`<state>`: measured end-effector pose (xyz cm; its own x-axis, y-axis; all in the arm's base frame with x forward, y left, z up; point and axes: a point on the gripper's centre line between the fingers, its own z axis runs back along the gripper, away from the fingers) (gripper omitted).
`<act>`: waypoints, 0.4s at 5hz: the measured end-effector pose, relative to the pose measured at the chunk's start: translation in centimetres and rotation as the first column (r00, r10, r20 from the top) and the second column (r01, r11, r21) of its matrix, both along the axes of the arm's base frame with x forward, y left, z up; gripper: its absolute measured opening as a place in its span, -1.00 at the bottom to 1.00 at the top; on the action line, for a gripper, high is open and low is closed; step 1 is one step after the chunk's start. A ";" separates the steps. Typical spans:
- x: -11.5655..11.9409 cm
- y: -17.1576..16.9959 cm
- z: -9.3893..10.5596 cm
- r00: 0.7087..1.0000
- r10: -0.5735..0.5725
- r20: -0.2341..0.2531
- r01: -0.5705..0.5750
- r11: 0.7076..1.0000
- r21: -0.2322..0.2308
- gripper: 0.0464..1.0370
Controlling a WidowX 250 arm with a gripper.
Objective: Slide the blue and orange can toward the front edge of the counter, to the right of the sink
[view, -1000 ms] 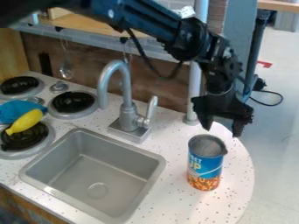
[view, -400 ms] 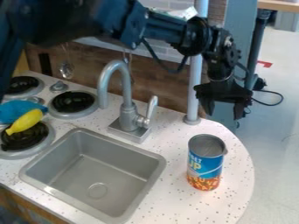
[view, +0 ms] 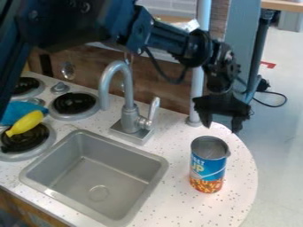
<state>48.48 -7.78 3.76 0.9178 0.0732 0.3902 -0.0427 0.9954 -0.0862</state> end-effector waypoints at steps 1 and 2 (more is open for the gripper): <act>-1.8 0.2 -2.3 0.998 -0.020 -0.054 0.021 1.000 0.023 0.93; -3.4 -0.5 -3.0 0.996 -0.059 -0.073 0.062 0.997 0.043 0.93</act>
<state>45.10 -8.30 0.78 0.9457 0.0007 0.3250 0.0131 0.9991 -0.0403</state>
